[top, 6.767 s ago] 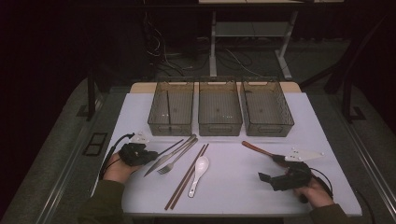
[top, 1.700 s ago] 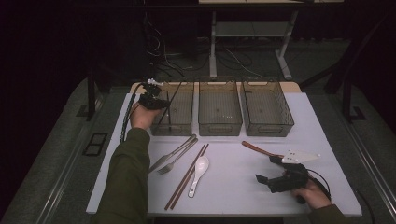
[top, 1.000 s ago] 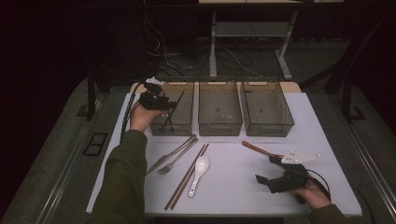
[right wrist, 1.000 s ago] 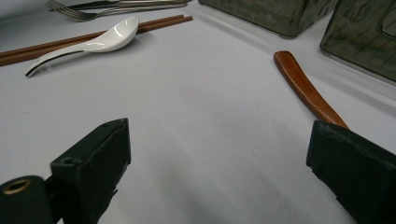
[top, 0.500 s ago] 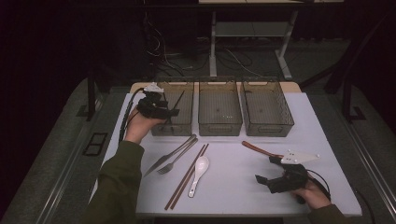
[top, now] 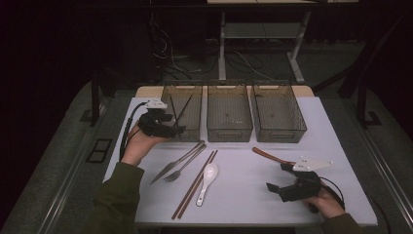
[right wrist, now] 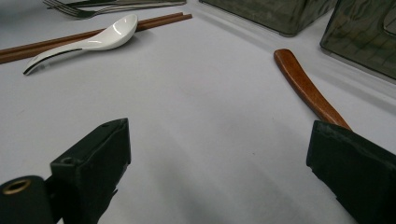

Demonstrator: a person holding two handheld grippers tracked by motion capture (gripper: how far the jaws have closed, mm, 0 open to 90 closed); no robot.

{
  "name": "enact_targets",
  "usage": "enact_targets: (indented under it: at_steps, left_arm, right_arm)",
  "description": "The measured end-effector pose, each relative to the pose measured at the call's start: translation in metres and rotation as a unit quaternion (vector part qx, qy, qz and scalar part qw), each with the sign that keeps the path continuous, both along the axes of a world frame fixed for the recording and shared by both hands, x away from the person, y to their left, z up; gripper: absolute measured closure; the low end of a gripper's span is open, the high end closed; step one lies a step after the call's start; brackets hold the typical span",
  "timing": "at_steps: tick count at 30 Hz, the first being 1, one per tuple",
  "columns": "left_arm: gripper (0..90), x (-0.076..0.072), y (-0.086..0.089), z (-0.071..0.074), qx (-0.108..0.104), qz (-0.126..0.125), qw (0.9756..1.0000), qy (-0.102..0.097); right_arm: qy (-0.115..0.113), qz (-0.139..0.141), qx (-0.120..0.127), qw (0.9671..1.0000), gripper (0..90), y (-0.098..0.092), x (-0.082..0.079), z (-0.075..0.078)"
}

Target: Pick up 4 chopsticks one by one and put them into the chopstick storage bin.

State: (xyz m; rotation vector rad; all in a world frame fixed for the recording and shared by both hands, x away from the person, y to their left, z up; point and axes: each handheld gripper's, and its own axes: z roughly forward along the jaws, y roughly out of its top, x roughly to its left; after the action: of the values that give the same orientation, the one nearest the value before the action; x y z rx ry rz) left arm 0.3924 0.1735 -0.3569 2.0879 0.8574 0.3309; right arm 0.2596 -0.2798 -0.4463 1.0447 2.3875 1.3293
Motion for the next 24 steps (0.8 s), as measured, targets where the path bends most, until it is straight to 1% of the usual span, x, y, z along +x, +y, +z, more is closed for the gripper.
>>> enact_targets:
  at_steps: [3,5,7,12,18,19,24]
  left_arm:
    - [20.8,-0.009,0.0,-0.004,-0.002,-0.001,1.0,0.003]
    - [19.9,-0.014,0.0,-0.007,-0.009,0.0,1.0,0.004]
    - [19.0,-0.019,0.001,-0.01,-0.01,-0.002,0.9999,0.005]
    - [18.6,-0.033,-0.001,-0.017,-0.018,-0.007,0.9998,0.006]
    - [18.4,-0.047,-0.001,-0.026,-0.017,-0.012,0.9998,0.003]
    - [18.4,-0.049,-0.001,-0.027,-0.021,-0.011,0.9997,0.003]
    - [18.4,-0.062,-0.003,-0.031,-0.029,-0.015,0.9995,0.004]
  right_arm:
    - [0.0,0.0,0.0,1.0,6.1,0.0,0.0,0.0]
    - [0.0,0.0,-0.001,1.0,6.1,0.0,0.0,0.0]
    - [0.0,0.0,-0.001,1.0,6.1,0.0,0.0,0.0]
    - [0.001,-0.001,-0.001,1.0,6.2,0.0,0.0,0.0]
    - [0.001,-0.001,-0.002,1.0,6.2,0.0,0.0,0.0]
    - [0.0,-0.001,-0.002,1.0,6.2,0.0,0.0,0.0]
    - [0.0,-0.001,-0.002,1.0,6.2,0.0,0.0,0.0]
